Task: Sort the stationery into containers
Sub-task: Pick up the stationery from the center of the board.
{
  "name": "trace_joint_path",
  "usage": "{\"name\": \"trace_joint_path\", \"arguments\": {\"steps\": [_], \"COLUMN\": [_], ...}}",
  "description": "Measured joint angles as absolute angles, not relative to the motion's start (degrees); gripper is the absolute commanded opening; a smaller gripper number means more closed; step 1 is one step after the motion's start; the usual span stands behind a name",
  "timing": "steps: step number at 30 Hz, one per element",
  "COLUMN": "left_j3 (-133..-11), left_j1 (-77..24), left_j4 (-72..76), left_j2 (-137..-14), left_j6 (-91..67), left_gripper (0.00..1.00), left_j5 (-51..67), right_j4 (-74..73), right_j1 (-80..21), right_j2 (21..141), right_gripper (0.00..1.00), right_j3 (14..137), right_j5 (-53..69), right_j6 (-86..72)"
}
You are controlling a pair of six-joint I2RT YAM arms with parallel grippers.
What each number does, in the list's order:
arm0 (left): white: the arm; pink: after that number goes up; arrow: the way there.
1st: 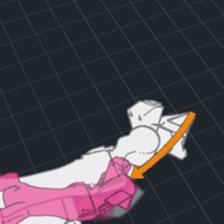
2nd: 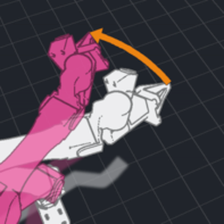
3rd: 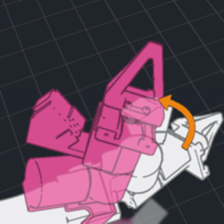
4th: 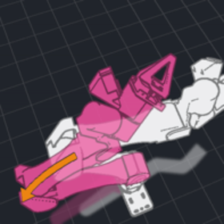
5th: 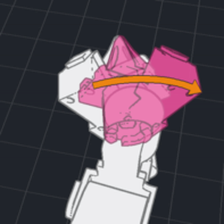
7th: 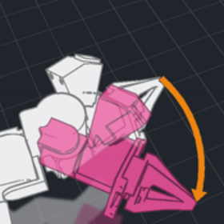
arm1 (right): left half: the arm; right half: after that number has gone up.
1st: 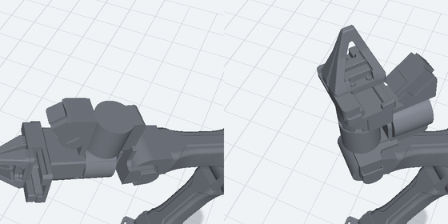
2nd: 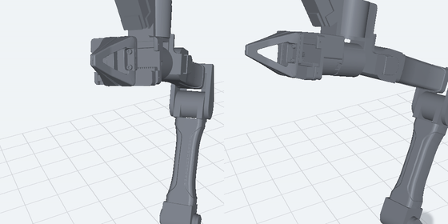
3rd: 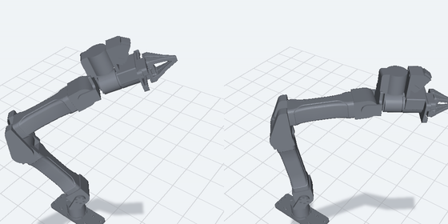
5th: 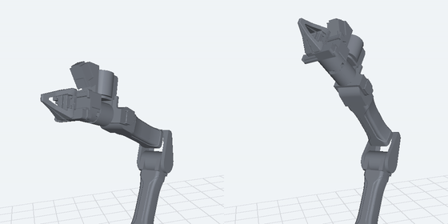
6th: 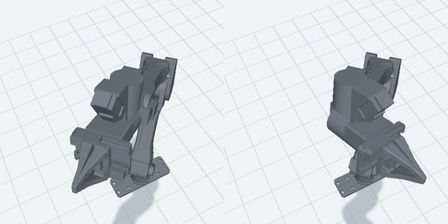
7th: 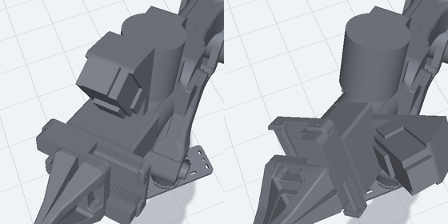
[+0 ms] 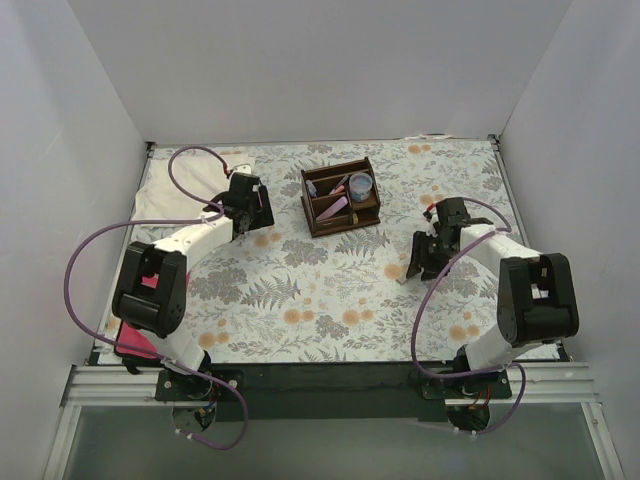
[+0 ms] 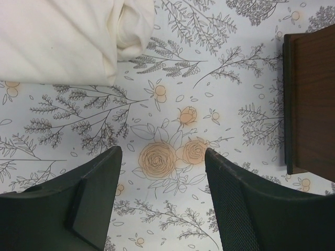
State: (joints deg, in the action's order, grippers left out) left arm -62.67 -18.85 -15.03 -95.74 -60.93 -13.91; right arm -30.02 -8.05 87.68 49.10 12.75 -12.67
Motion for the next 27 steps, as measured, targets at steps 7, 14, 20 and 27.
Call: {"name": "trace_joint_path", "arguments": {"steps": [7,14,20,27], "left_j3": [-60.8,-60.58,-60.58,-60.58], "left_j1": [-18.85,-18.85,-18.85,-18.85], "left_j4": [-15.46,-15.88,-15.86,-15.81], "left_j2": [-94.72,-92.99,-91.92,-91.83], "left_j6": [-61.71,-61.87,-61.73,-61.25], "left_gripper": [0.63,0.63,0.63,0.63], "left_j5": [-13.15,-12.93,-13.02,-13.32], "right_j4": [-28.97,-28.34,-27.94,-25.32], "right_j1": [-12.01,-16.05,-16.95,-18.22], "right_j2": [94.21,95.74,95.59,89.67], "right_gripper": [0.47,0.3,0.5,0.56], "right_j3": [54.24,55.59,55.59,53.91], "right_j5": [11.16,9.56,8.82,5.89], "right_j6": [-18.59,-20.86,-14.11,-4.25]}}
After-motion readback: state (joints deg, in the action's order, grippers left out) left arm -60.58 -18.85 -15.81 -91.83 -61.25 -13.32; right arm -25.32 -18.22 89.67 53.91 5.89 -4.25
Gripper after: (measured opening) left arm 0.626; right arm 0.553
